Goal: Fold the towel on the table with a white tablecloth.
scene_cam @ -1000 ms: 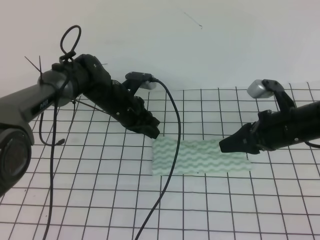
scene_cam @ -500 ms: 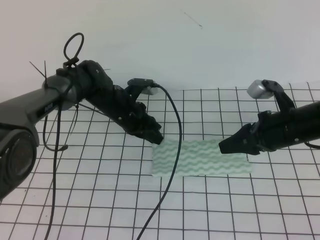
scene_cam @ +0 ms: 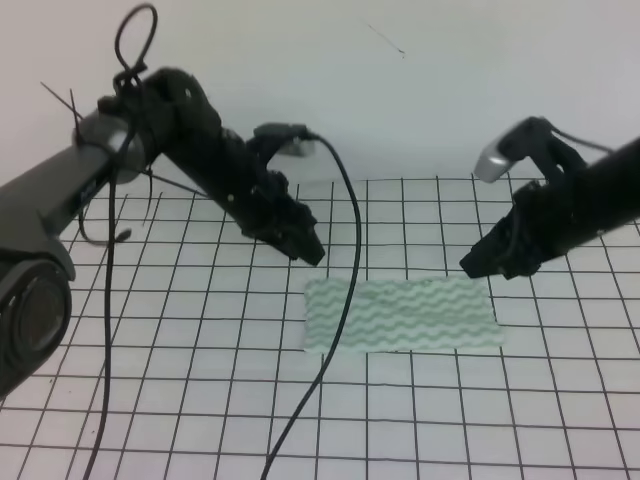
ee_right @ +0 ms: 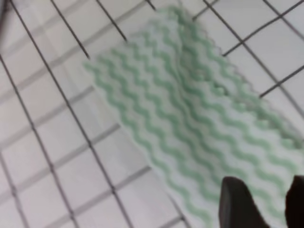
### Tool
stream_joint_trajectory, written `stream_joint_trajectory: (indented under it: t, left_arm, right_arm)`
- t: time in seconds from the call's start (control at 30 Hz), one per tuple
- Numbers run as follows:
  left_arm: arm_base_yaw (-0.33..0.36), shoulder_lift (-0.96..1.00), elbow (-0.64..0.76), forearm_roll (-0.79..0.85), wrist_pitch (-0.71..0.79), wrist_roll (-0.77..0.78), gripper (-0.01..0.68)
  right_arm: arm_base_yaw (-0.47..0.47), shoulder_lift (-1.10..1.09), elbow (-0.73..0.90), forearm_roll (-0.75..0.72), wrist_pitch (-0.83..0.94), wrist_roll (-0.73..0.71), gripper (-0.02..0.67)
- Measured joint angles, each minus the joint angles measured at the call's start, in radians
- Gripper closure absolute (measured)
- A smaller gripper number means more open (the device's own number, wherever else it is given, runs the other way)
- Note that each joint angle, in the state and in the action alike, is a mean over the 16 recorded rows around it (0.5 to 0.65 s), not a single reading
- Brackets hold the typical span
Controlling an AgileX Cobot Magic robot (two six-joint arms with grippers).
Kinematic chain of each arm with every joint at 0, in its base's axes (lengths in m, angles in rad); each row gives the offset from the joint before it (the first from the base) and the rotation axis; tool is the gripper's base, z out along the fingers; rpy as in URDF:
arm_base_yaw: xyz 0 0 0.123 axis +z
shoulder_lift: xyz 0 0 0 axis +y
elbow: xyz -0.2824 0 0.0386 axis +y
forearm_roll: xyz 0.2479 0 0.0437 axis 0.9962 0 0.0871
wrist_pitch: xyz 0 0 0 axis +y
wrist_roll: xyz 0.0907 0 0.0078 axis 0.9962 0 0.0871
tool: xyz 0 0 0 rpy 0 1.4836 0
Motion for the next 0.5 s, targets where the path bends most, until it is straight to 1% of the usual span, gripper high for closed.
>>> stream_joint_trajectory:
  t: [0.13, 0.23, 0.4, 0.5]
  left_arm:
    - [0.010, -0.010, -0.049, -0.021, 0.051, -0.008, 0.502]
    - [0.021, -0.022, -0.072, -0.044, 0.076, -0.011, 0.557]
    - [0.039, -0.050, -0.078, -0.093, 0.085, -0.005, 0.641]
    - [0.047, -0.071, -0.069, -0.123, 0.084, 0.005, 0.668]
  right_arm:
    - [0.036, 0.032, -0.095, -0.165, 0.000, 0.025, 0.416]
    - [0.064, 0.065, -0.158, -0.258, 0.009, 0.030, 0.416]
    - [0.101, 0.132, -0.249, -0.360, 0.037, 0.037, 0.405]
    - [0.115, 0.174, -0.300, -0.396, 0.057, 0.045, 0.389]
